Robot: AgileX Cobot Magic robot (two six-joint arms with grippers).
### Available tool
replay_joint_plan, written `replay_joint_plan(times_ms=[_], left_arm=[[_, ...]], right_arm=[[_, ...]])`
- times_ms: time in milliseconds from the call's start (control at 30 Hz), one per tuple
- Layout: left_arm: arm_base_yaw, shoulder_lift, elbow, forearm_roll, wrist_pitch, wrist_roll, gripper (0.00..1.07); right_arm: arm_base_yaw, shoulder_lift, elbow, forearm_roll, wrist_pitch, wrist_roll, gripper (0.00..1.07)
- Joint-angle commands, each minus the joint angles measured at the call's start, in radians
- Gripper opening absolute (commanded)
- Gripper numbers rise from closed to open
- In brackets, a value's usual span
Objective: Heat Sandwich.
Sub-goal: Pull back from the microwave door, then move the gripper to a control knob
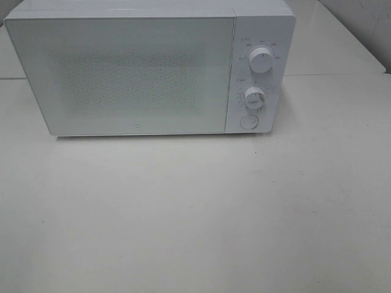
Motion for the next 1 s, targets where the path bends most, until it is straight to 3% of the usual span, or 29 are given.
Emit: replay_joint_plan(times_ms=[33,800,967,1000], left_arm=[[0.003,-0.026,0.001,-0.010,0.000,-0.004,0.98],[0.003,-0.026,0.001,-0.010,0.000,-0.004,0.98],[0.003,-0.026,0.001,-0.010,0.000,-0.004,0.98],[0.003,-0.026,0.001,-0.010,0.000,-0.004,0.98]], right_arm=[[-0.005,-0.021,0.002,0.003,-0.005,-0.008,0.64],[-0.005,-0.019,0.002,0.010,-0.005,-0.008,0.64],[-0.005,-0.015,-0.004,0.003,-0.010,-0.008,0.71],[-0.005,-0.015,-0.014,0.002,-0.015,-0.009,0.76]])
